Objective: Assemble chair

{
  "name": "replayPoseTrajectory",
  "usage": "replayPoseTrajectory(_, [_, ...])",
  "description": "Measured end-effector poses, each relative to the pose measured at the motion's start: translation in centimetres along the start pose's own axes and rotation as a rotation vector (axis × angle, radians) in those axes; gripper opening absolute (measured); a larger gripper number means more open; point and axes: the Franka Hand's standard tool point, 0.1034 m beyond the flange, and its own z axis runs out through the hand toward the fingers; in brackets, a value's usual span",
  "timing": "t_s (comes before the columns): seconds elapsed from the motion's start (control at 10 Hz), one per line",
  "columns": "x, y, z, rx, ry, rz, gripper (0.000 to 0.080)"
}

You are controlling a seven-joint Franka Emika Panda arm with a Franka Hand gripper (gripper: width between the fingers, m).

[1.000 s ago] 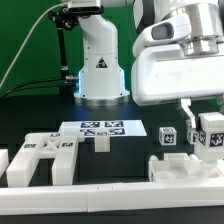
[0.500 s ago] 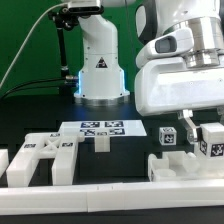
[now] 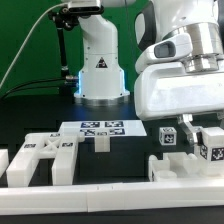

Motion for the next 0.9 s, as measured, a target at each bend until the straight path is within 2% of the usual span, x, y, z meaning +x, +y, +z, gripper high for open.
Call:
replayPoseTrajectory(0.1, [-0.01, 0.0, 0.01, 0.0, 0.0, 0.0, 0.0285])
replayPoseTrajectory(0.2, [-0.02, 0.0, 0.01, 0.0, 0.0, 0.0, 0.0447])
replayPoseTrajectory(0.3, [-0.02, 0.0, 0.02, 0.0, 0.0, 0.0, 0.0574])
replayPoseTrajectory(0.4, [-0.02, 0.0, 0.02, 0.0, -0.001, 0.0, 0.0574])
replayPoseTrajectory(0.5, [-0.03, 0.0, 0.02, 0.0, -0.001, 0.0, 0.0636])
replayPoseTrajectory(0.9, [0.03, 0.02, 0.02, 0.0, -0.001, 0.001, 0.0649])
